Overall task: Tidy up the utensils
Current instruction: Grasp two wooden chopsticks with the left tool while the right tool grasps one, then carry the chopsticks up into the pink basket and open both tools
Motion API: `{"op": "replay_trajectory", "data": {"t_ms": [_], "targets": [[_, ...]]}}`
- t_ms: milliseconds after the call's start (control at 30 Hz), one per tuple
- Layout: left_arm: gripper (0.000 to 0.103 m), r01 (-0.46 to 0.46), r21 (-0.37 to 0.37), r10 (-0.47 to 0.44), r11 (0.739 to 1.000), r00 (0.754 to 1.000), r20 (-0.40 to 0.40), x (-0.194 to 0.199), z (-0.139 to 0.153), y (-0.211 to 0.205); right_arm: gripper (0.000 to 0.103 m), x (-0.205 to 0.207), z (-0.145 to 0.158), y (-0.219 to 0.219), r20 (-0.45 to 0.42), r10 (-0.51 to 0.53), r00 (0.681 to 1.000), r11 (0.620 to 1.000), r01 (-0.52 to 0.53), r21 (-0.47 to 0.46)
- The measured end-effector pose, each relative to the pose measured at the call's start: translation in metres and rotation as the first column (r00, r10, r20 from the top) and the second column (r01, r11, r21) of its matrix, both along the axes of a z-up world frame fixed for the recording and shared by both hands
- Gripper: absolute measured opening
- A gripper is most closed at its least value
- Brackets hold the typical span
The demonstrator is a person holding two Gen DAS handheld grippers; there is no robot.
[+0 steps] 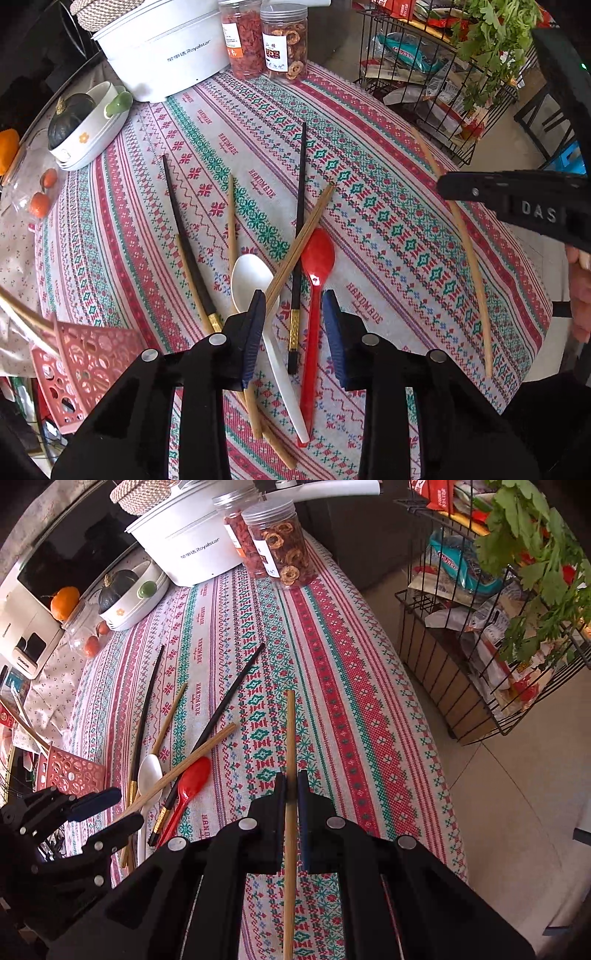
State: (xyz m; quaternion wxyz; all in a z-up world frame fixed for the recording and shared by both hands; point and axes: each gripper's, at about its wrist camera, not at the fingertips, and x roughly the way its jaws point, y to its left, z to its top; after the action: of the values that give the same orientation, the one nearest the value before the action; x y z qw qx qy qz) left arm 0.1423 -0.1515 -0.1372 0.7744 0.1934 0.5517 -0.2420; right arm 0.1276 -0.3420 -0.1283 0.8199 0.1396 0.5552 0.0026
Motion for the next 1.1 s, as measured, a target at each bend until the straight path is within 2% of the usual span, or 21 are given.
{"op": "replay_trajectory", "data": {"t_ms": [267, 433, 633, 767, 900, 1100], "targets": [[0.027, -0.038, 0.074, 0.043, 0.997, 0.996, -0.072, 0.043, -0.031, -0.031, 0.006, -0.004, -0.002, -0.008, 0.000, 0.029, 1.000, 0.999, -0.029, 0.031], [0.017, -0.054, 0.078, 0.062, 0.995, 0.993, -0.096, 0.052, -0.041, -0.041, 0.006, -0.004, -0.005, -0.012, -0.005, 0.026, 1.000, 0.999, -0.025, 0.042], [0.011, -0.082, 0.064, 0.087, 0.995, 0.992, -0.089, 0.057, -0.039, -0.043, 0.006, -0.004, -0.003, -0.013, 0.002, 0.022, 1.000, 0.998, -0.022, 0.052], [0.008, -0.105, 0.019, 0.106, 0.994, 0.992, -0.067, 0.052, -0.024, -0.034, 0.006, -0.005, 0.001, -0.012, 0.016, 0.020, 1.000, 0.998, -0.021, 0.055], [0.008, -0.108, -0.031, 0.107, 0.994, 0.994, -0.008, 0.040, 0.001, -0.026, 0.006, -0.008, 0.014, -0.010, 0.061, 0.015, 0.998, 0.998, -0.018, 0.061], [0.008, -0.098, -0.165, 0.117, 0.981, 0.987, 0.109, 0.009, 0.050, -0.001, 0.006, -0.022, 0.048, 0.001, 0.182, 0.037, 0.983, 0.996, -0.050, 0.068]]}}
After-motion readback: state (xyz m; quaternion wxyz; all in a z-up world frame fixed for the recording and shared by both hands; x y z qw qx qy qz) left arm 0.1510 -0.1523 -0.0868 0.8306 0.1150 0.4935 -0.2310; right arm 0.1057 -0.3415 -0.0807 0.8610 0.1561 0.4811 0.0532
